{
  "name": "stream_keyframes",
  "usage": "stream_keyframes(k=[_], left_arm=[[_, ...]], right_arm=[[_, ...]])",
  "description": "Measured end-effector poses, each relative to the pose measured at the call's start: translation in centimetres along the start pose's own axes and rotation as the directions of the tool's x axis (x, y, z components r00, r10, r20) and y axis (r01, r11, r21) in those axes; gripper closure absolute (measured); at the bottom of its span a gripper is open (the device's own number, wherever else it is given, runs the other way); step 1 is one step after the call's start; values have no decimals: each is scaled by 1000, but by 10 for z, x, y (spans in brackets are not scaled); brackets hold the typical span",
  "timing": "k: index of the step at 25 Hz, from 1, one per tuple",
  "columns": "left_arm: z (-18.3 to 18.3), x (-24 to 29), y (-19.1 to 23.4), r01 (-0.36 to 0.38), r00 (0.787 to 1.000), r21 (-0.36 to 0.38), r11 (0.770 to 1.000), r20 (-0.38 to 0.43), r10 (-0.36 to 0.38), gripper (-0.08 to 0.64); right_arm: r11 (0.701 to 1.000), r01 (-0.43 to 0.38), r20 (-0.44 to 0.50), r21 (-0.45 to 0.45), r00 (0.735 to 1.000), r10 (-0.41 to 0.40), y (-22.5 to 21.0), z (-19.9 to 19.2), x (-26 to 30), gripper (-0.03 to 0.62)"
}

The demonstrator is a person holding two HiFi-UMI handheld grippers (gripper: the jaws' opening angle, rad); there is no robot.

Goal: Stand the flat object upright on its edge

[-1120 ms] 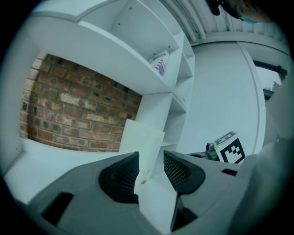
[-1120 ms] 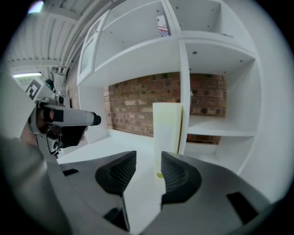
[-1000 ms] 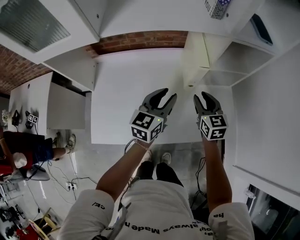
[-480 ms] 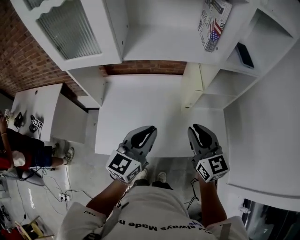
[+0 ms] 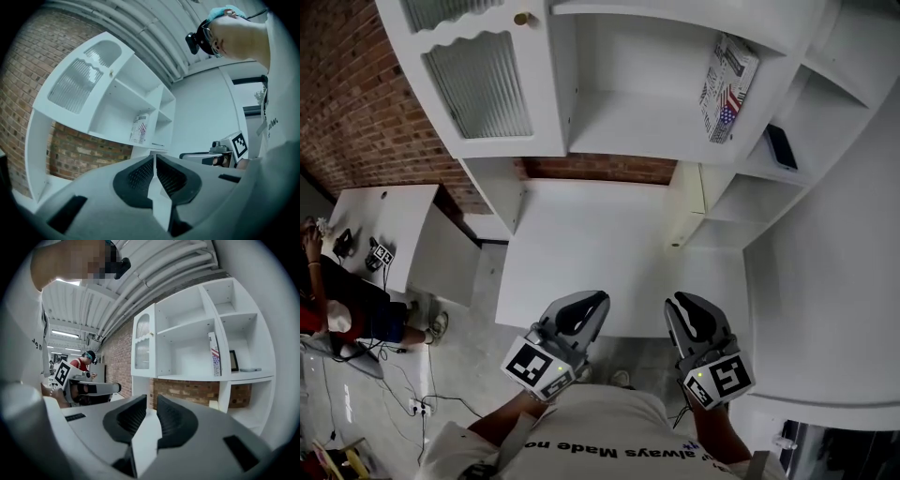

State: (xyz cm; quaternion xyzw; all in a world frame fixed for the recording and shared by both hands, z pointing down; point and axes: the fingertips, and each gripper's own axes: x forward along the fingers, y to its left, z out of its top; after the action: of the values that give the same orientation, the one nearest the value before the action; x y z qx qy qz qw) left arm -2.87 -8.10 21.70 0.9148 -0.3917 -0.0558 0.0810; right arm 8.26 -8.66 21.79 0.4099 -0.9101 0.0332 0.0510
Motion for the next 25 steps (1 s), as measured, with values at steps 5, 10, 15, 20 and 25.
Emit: stream_keyframes(k=[5, 10, 15, 20, 25], left_arm=[[3, -11, -4, -2, 1000, 11, 1000, 0, 2, 534], [2, -14, -1, -1, 1000, -2, 1000, 15, 1, 534], [0, -14, 2, -3, 1000, -16, 1000, 24, 3, 534], [2, -15, 2, 7, 1000, -31, 999, 24, -6, 534], [2, -17, 6, 1, 1000, -43, 999, 22, 0, 534]], right_arm=[[1000, -12, -1, 10, 1000, 12, 12, 6, -3, 526], [1000, -12, 13, 14, 1000, 12, 17, 8, -4, 528], [1000, -11, 9, 4, 1000, 11, 23, 7, 1, 528], [1000, -9, 1, 6, 1000, 9, 25, 7, 4, 528], [1000, -8, 2, 17, 1000, 8, 25, 7, 6, 528]])
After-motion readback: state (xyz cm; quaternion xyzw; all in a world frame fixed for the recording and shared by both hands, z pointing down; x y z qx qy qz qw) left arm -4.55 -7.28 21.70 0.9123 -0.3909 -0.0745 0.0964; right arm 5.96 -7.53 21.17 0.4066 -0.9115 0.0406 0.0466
